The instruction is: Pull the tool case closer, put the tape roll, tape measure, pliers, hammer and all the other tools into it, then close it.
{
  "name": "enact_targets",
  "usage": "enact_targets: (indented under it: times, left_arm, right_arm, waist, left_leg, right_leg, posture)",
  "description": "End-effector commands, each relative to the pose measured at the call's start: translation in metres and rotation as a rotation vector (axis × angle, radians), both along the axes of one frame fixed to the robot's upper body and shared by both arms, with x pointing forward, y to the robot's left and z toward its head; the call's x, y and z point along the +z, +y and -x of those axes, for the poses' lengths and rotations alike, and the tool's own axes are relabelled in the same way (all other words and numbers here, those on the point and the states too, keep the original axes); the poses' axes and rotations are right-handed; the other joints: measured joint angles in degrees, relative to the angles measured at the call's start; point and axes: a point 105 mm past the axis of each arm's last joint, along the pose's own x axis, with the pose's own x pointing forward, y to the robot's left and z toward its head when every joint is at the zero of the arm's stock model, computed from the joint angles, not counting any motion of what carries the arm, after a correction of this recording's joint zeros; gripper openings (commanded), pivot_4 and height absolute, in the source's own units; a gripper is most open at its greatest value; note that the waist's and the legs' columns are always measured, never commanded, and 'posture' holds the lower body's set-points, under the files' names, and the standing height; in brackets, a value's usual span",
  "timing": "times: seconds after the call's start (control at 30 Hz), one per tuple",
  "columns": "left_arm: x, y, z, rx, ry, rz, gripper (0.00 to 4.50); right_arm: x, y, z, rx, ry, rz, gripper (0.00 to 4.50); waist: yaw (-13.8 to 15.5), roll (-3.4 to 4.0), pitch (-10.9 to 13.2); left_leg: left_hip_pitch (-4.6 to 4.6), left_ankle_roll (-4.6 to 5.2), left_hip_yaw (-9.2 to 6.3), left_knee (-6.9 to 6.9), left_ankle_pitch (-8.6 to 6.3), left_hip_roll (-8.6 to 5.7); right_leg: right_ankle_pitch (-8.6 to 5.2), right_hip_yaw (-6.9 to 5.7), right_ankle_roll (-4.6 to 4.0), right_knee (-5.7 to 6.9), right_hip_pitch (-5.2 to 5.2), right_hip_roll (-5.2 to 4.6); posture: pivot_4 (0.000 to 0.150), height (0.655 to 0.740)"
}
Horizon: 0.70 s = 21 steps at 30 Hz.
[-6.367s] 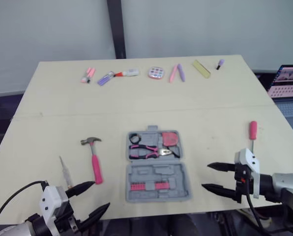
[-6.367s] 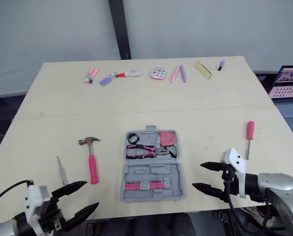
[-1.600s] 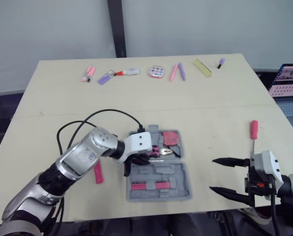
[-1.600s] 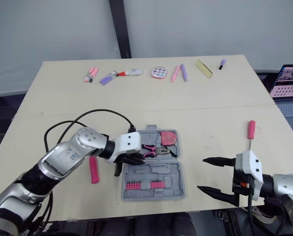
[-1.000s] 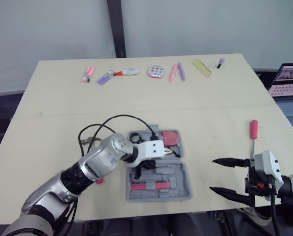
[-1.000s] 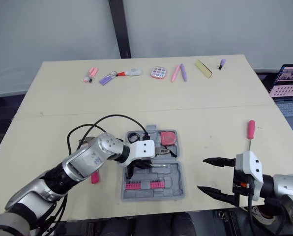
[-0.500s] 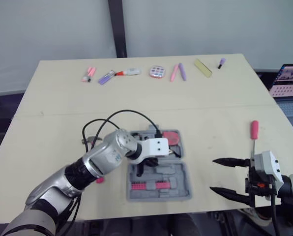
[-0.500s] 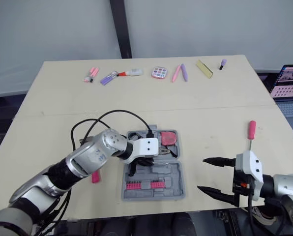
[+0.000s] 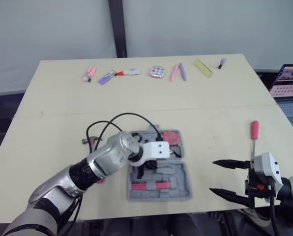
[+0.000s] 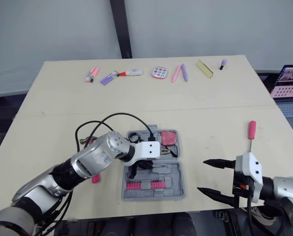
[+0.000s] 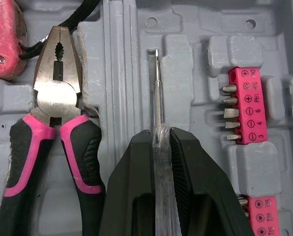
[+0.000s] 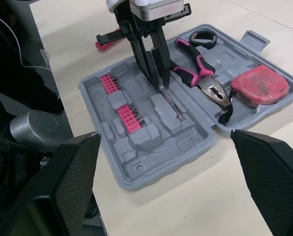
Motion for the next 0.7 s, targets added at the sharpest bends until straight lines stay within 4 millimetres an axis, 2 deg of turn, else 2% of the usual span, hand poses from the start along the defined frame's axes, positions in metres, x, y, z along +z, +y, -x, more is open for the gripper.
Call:
enact_targets:
  times: [0.03, 0.43, 0.7]
  left_arm:
    - [0.006, -0.004, -0.002, -0.013, -0.027, 0.01, 0.04]
    - [0.006, -0.005, -0.004, 0.004, -0.012, 0.021, 0.04]
    - [0.019, -0.007, 0.003, 0.027, 0.036, 0.077, 3.74]
  right_arm:
    - [0.012, 0.001, 0.001, 0.002, -0.063, 0.001, 4.5]
    - [0.012, 0.001, 0.001, -0.003, -0.063, -0.003, 4.5]
    - [0.014, 0.003, 0.001, 0.0, -0.064, -0.01, 4.5]
  waist:
    - [0.0, 0.0, 0.0]
    - [0.02, 0.0, 0.0]
    - [0.23, 0.0, 0.0]
  left_leg:
    - [0.0, 0.0, 0.0, 0.0, 0.0, 0.0]
    - [0.0, 0.0, 0.0, 0.01, 0.0, 0.0]
    - [0.0, 0.0, 0.0, 0.06, 0.0, 0.0]
  right_leg:
    - [0.0, 0.0, 0.0, 0.0, 0.0, 0.0]
    - [0.0, 0.0, 0.0, 0.02, 0.0, 0.0]
    - [0.0, 0.0, 0.0, 0.07, 0.0, 0.0]
  posture:
    - [0.15, 0.74]
    - [0.15, 0.74]
    - [0.15, 0.74]
